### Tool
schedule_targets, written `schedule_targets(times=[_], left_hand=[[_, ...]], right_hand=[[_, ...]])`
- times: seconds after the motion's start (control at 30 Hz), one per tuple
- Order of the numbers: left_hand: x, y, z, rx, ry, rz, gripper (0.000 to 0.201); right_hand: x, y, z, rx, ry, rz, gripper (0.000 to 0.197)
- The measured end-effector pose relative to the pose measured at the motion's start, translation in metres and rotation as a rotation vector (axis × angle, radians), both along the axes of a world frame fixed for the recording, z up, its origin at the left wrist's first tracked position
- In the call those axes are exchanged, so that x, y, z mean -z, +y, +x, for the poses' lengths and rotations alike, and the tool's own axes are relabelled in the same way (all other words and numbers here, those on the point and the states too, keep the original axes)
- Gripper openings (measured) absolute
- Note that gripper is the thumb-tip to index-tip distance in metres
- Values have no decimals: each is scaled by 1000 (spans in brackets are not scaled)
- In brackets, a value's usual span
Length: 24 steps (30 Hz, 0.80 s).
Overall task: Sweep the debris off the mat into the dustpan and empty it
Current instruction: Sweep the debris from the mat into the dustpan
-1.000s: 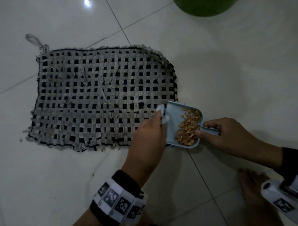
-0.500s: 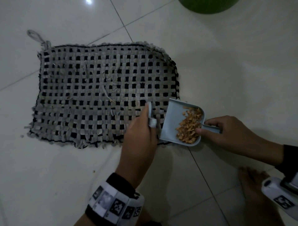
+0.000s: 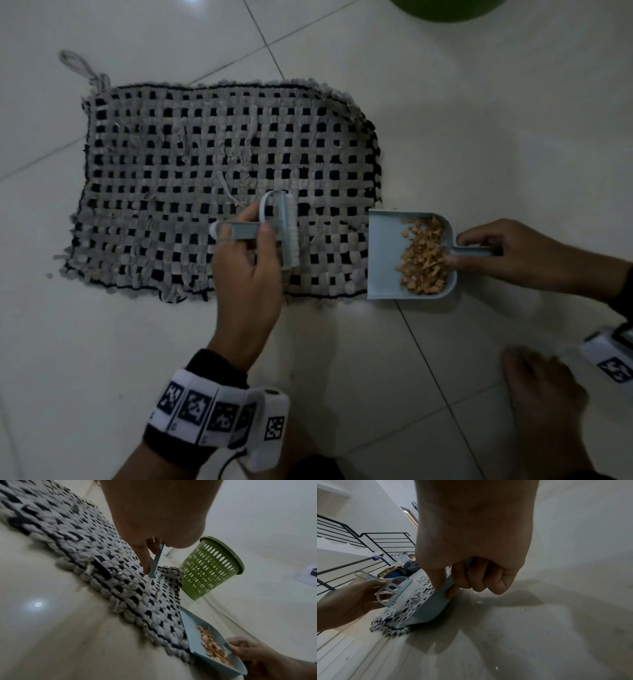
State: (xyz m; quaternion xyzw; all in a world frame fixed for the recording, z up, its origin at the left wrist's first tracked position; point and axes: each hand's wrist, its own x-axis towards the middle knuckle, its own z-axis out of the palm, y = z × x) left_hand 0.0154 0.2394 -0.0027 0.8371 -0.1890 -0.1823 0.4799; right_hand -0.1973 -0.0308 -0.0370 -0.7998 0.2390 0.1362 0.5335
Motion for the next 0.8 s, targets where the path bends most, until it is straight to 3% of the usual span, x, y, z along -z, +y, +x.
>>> schedule_targets(times=[0.13,0.3,0.43,0.57,0.67,0.8], left_hand=[[5,2,-11,62,-48,50,31],[5,-15,-46,329,-161,207,37],[12,-26,-57,496,-190,247,44],[2,-39,-36,396,-116,127,29],[-7,-55,-12,341,-168,101,29],[-13,-82,-9,388,-176,98,30]], right_hand=[[0,1,-2,-5,-10,33,25],[6,10,-4,-11,-24,-61,30],[5,10,-5,0,-31,-15,24],[0,5,-17,110,-37,68,28],[-1,1,-28,176,-67,27,42],[2,-11,-34,183,-2,-46,29]])
